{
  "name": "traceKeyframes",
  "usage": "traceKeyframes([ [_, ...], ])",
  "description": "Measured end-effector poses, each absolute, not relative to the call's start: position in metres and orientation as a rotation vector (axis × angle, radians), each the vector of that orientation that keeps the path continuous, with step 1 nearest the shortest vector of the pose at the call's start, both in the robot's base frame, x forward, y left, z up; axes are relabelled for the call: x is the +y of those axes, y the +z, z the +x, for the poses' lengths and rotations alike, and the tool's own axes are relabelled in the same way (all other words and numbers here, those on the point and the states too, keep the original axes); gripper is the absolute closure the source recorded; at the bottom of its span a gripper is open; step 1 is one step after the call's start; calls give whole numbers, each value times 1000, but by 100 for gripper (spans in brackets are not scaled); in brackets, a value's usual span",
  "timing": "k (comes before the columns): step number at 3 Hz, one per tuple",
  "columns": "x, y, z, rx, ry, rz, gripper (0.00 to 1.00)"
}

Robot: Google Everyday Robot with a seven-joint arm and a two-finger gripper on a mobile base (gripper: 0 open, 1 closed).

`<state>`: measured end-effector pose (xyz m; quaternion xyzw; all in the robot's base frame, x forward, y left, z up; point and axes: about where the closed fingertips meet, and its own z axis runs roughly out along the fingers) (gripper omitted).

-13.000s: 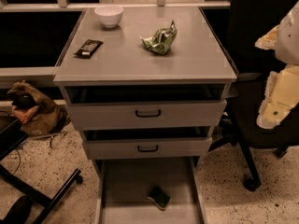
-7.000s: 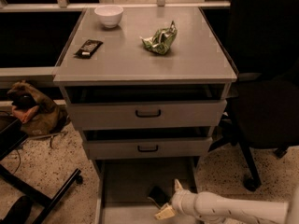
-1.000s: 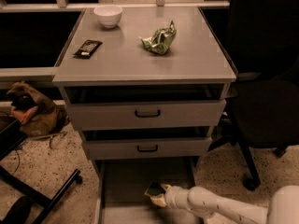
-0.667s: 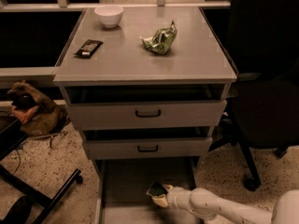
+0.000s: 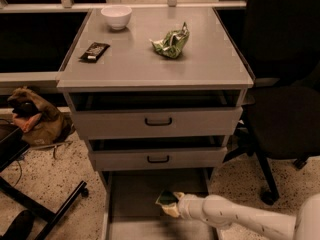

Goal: Pick sponge from bottom drawer and place on counter

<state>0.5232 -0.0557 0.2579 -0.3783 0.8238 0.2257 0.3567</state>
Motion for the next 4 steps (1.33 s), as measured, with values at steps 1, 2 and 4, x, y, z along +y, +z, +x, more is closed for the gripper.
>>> traceKeyframes([
  [1,-34,328,524,2121,592,-1029,100],
  [2,-15,401,521,2098,575,-1060,100],
  [4,-23,440,538,2054,500,-1090,100],
])
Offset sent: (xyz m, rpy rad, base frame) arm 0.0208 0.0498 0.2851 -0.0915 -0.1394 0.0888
